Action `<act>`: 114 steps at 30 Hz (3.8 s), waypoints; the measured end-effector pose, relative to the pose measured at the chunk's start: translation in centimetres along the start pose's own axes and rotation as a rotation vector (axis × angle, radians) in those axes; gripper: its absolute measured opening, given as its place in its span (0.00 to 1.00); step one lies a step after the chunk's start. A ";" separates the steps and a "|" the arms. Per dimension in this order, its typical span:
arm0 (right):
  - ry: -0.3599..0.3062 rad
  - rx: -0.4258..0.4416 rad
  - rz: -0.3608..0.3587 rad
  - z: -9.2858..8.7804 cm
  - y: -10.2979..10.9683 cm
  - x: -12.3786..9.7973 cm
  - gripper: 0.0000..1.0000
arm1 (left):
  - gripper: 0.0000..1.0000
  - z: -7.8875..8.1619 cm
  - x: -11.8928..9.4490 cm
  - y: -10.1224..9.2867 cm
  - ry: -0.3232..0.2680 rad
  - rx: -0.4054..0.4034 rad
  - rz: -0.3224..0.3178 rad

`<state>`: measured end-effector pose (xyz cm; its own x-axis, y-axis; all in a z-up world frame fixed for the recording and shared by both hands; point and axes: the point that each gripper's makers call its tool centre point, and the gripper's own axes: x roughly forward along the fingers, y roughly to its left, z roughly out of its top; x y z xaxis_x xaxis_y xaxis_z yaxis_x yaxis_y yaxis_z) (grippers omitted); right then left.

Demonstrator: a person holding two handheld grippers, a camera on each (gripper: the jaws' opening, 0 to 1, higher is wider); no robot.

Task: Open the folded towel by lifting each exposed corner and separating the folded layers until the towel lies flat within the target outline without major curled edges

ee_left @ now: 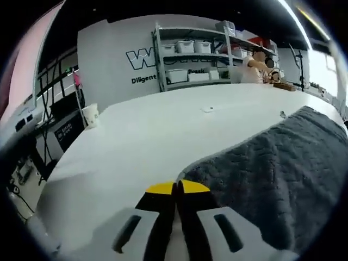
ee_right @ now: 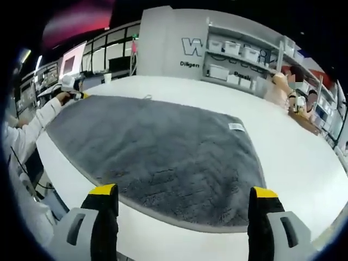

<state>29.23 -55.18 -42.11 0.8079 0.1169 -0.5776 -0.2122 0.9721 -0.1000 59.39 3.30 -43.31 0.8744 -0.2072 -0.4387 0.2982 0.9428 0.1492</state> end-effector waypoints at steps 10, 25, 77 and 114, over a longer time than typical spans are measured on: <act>0.004 -0.003 -0.004 -0.2 0.1 -0.3 0.99 | 0.01 0.0 0.0 0.3 0.007 0.053 0.030; 0.016 -0.003 -0.005 -0.6 0.0 -0.4 0.99 | 0.00 0.2 0.3 0.5 0.016 0.190 0.098; -0.078 0.064 -0.035 7.8 -8.0 3.5 0.91 | 0.98 3.2 -6.1 -19.8 -0.015 0.060 -0.621; 0.121 -0.046 -0.102 12.1 -18.3 19.9 0.15 | 0.92 1.4 -5.0 -20.4 0.032 0.149 -0.609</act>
<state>55.84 -68.21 -41.96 0.7553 -0.0101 -0.6553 -0.1592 0.9671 -0.1984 49.50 -15.26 -42.90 0.5197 -0.6853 -0.5102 0.7914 0.6112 -0.0149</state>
